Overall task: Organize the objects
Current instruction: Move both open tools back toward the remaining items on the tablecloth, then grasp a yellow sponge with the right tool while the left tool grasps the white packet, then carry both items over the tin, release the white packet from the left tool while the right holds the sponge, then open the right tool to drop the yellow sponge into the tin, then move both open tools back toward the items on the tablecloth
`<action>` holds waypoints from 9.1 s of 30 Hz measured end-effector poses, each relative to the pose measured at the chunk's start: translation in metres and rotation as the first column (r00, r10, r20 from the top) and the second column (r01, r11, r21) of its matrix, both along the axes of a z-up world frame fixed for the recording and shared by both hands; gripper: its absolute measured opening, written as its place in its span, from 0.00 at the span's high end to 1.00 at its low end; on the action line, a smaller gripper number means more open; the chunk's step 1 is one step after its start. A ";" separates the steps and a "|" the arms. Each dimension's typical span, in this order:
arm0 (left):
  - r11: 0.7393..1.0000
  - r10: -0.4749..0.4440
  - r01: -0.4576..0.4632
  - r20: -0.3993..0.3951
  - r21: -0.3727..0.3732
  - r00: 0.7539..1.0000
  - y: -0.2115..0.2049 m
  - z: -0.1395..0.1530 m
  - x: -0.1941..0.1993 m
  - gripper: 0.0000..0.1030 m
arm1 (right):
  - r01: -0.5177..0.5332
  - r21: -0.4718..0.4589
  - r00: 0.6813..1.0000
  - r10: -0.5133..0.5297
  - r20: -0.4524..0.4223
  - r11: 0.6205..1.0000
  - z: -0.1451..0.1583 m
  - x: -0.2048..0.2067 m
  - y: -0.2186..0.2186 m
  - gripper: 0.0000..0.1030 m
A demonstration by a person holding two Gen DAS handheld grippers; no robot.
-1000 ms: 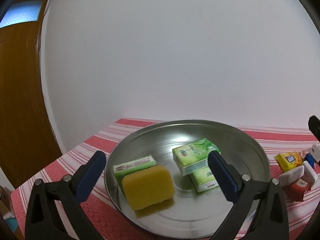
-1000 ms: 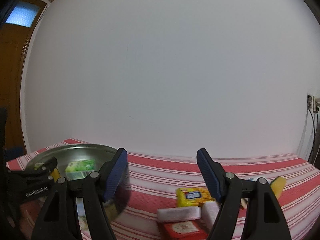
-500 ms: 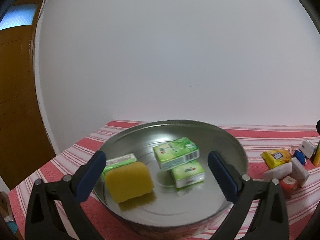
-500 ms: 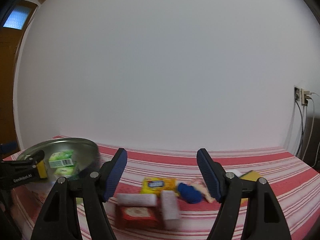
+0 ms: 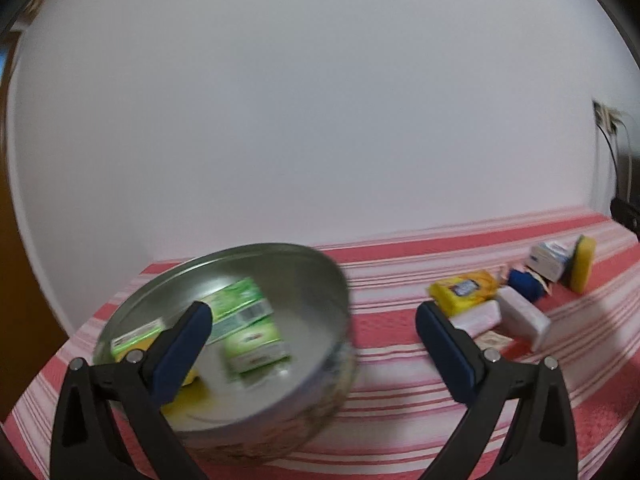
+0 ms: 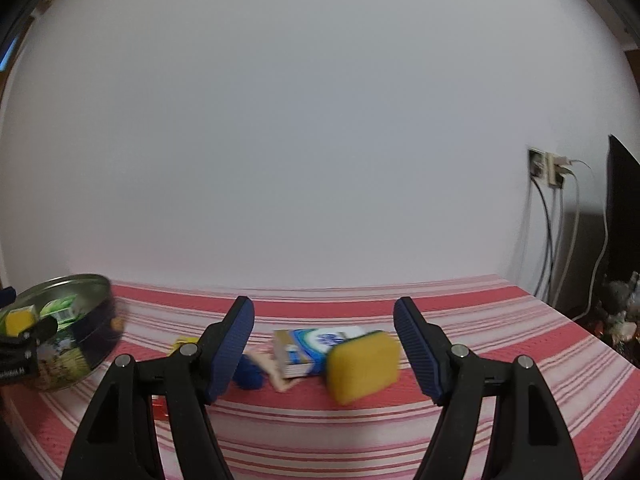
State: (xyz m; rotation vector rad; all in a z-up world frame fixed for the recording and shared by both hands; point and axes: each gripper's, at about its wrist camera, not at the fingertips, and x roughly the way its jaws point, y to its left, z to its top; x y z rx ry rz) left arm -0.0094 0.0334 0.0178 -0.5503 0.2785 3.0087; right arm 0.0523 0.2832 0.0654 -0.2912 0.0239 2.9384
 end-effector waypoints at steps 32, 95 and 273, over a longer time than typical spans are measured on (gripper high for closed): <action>0.984 -0.177 0.144 0.531 0.104 0.829 0.097 -0.048 -0.096 0.28 | 0.057 -0.405 0.996 -0.026 0.081 0.913 -0.008 -0.006 0.085 0.28; 0.908 -0.257 0.173 0.182 0.382 0.949 0.038 0.012 -0.022 0.33 | -0.095 -0.296 0.971 0.154 0.182 0.950 -0.001 -0.029 0.051 0.27; 0.977 -0.213 0.213 0.016 0.008 0.977 0.044 0.003 0.000 0.00 | 0.107 0.037 0.992 -0.104 -0.078 0.994 0.061 0.032 -0.012 0.00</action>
